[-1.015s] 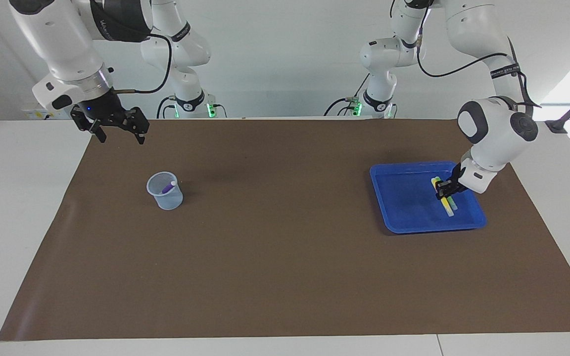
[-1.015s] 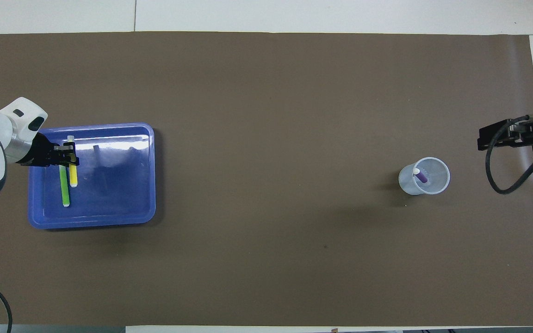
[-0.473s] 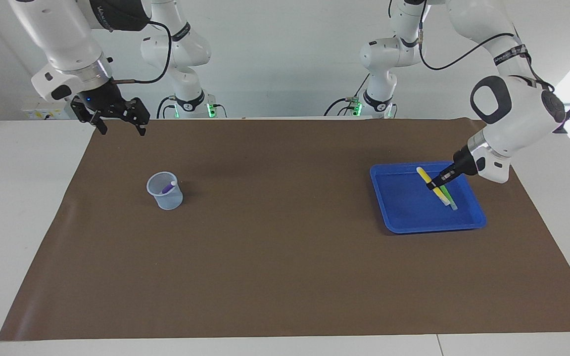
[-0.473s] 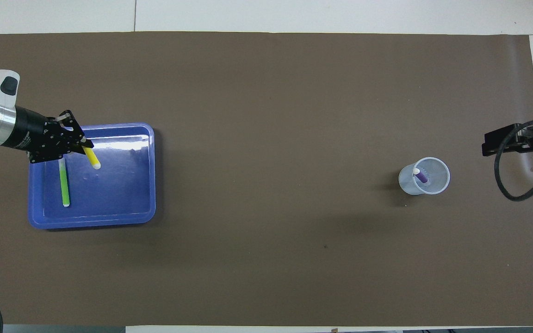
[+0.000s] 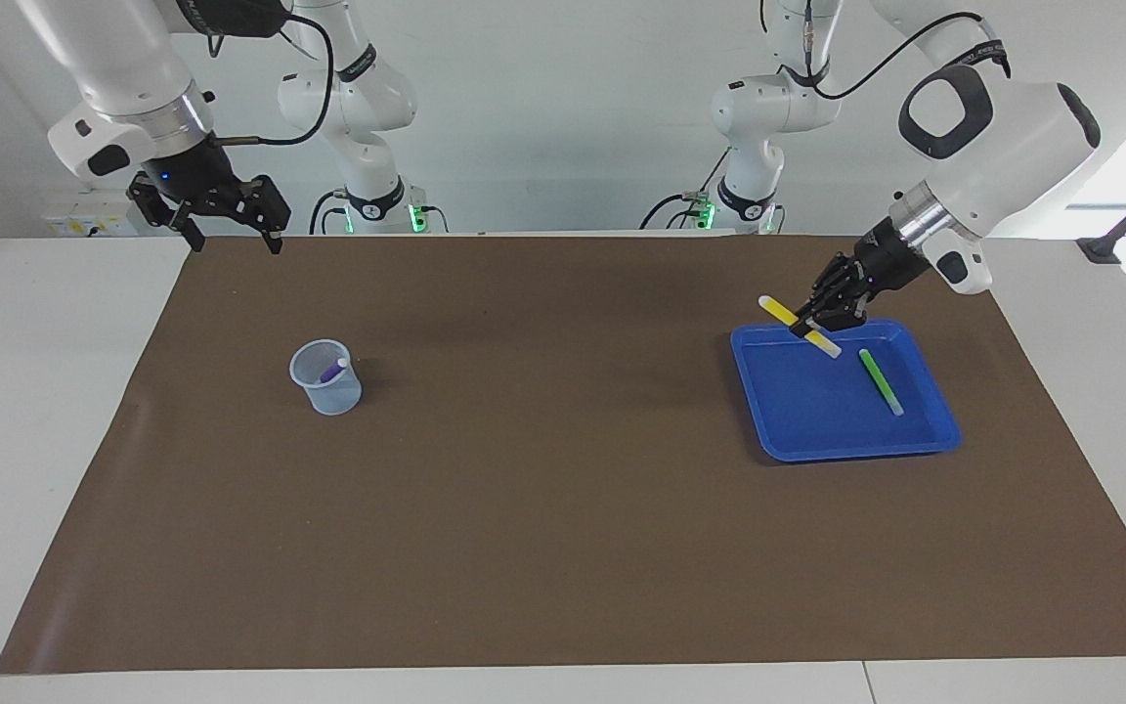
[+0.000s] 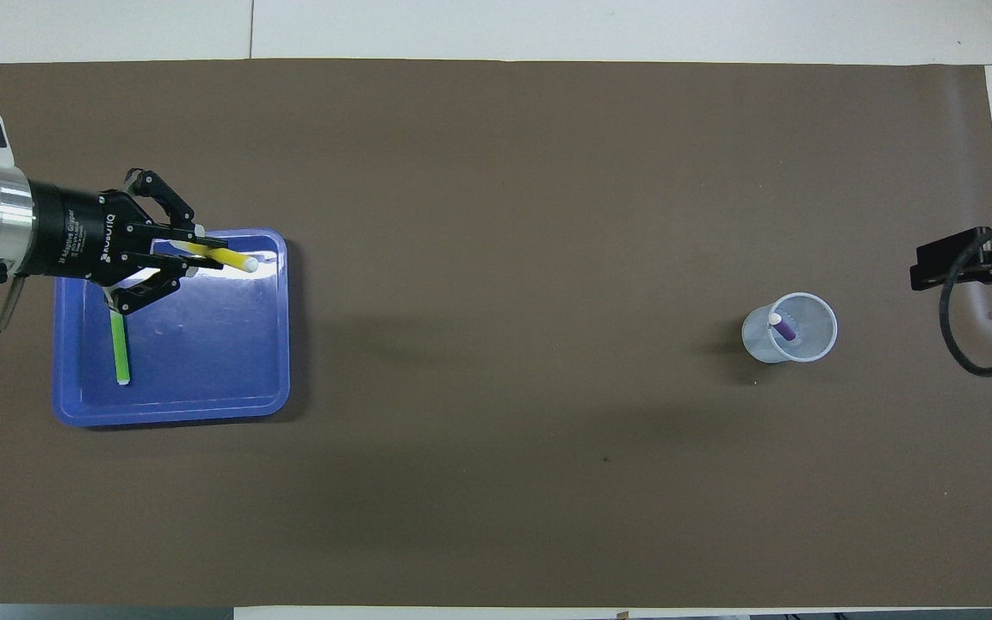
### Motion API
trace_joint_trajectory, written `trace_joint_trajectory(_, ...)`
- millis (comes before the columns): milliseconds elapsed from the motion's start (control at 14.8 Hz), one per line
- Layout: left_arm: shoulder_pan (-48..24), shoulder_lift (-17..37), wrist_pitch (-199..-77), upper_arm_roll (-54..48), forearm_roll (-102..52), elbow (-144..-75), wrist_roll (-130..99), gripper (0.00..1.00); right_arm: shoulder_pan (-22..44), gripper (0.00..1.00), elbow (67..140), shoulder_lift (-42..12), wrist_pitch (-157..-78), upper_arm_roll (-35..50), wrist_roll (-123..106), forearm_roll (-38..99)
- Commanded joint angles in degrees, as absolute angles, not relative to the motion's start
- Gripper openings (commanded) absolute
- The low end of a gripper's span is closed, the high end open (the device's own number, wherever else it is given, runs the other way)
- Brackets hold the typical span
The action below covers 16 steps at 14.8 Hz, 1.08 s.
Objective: Transfer and insert pens with both arms
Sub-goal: 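Lift the yellow pen with the left gripper while the right gripper approaches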
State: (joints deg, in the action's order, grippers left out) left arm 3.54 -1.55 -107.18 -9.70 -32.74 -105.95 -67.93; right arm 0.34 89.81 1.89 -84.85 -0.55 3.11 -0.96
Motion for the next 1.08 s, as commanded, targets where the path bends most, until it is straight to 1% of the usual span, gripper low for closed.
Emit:
trace_joint_trajectory(0, 2.8, -3.6, -110.4, -11.8, -37.6, -106.9, -82.2, 0.0, 0.2, 1.0, 88.7, 1.1, -83.8, -0.1, 3.8, -0.7)
trace_joint_trajectory(271, -1.7, -5.4, -114.9, -12.1, -44.9, -107.4, -91.1, 0.0, 0.3, 1.0, 88.6, 1.1, -84.4, 1.5, 4.0, 1.5)
trace_joint_trajectory(473, -4.9, -7.2, -116.4, -12.1, -51.6, -110.5, -93.2, 0.0, 0.4, 1.0, 88.5, 1.1, -85.1, 2.0, 6.8, 11.1)
trace_joint_trajectory(609, -7.9, -9.0, -118.5, -12.1, -55.9, -113.7, -93.4, 0.0, 0.4, 1.0, 88.9, 1.1, -88.1, 2.8, 9.1, 16.9)
trace_joint_trajectory(744, -13.0, -11.2, -125.1, -12.1, -59.9, -117.9, -93.9, 0.0, 0.4, 1.0, 88.9, 1.0, -92.6, 5.9, 14.0, 20.7)
trace_joint_trajectory(879, -18.5, -12.8, -131.5, -12.1, -60.7, -121.6, -95.7, 0.0, 0.4, 1.0, 89.0, 0.7, -97.1, 9.2, 19.6, 24.6)
trace_joint_trajectory(1015, -22.5, -14.0, -137.5, -12.1, -60.9, -124.4, -99.3, 0.0, 0.4, 1.0, 89.6, 0.7, -99.7, 12.9, 21.3, 26.5)
